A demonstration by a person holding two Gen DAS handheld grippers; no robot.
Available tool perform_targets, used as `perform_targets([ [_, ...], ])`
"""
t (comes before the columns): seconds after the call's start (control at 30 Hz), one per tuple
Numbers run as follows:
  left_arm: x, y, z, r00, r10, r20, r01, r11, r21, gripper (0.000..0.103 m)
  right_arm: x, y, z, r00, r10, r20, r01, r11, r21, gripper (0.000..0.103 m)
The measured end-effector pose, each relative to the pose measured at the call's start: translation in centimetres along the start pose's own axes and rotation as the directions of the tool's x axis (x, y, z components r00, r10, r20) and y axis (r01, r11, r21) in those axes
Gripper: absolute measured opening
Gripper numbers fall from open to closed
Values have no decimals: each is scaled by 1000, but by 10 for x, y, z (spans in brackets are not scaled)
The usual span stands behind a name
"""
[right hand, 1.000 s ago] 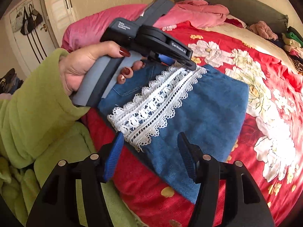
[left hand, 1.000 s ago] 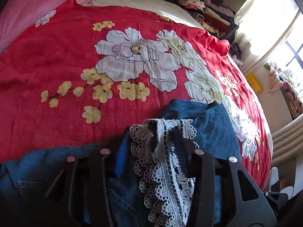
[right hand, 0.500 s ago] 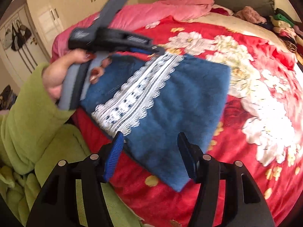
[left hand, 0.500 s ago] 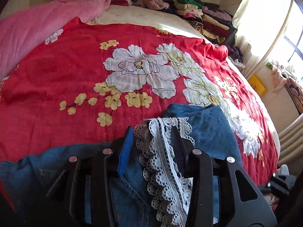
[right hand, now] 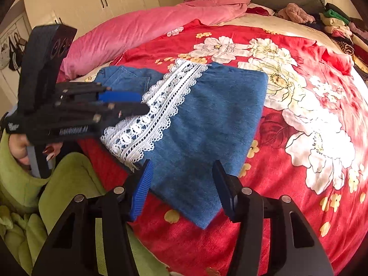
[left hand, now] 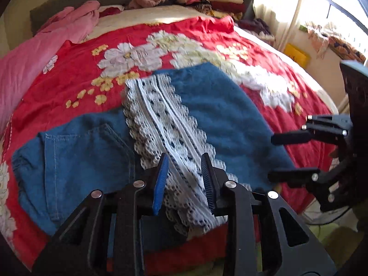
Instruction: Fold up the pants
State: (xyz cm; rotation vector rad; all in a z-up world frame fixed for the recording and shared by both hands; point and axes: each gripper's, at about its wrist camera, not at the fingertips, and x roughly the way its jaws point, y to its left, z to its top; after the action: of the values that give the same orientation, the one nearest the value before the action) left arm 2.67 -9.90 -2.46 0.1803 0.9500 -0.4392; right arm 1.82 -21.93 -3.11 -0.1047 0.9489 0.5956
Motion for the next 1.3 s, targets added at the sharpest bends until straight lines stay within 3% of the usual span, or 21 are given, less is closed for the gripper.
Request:
perform_targets([
  [0.13, 14, 4, -16, 998, 18, -68, -18, 1000, -6, 24, 13, -7, -9, 997, -46, -63, 47, 999, 16, 51],
  [0.57, 0, 8, -14, 999, -2, -33, 1, 999, -35, 31, 1, -13, -10, 1000, -3, -29, 5, 997, 82, 53],
  [0.83, -3, 8, -14, 1000, -11, -23, 10, 999, -39, 34, -14, -12, -1, 1000, -22, 19, 21, 996, 81, 58],
  [1.1, -7, 6, -14, 999, -31, -9, 30, 999, -33, 34, -24, -25, 35, 992, -80, 96, 75, 996, 55, 60],
  [1.3, 4, 5, -16, 999, -33, -43, 31, 999, -28, 36, -1, -35, 78, 988, -113, 104, 114, 993, -6, 58],
])
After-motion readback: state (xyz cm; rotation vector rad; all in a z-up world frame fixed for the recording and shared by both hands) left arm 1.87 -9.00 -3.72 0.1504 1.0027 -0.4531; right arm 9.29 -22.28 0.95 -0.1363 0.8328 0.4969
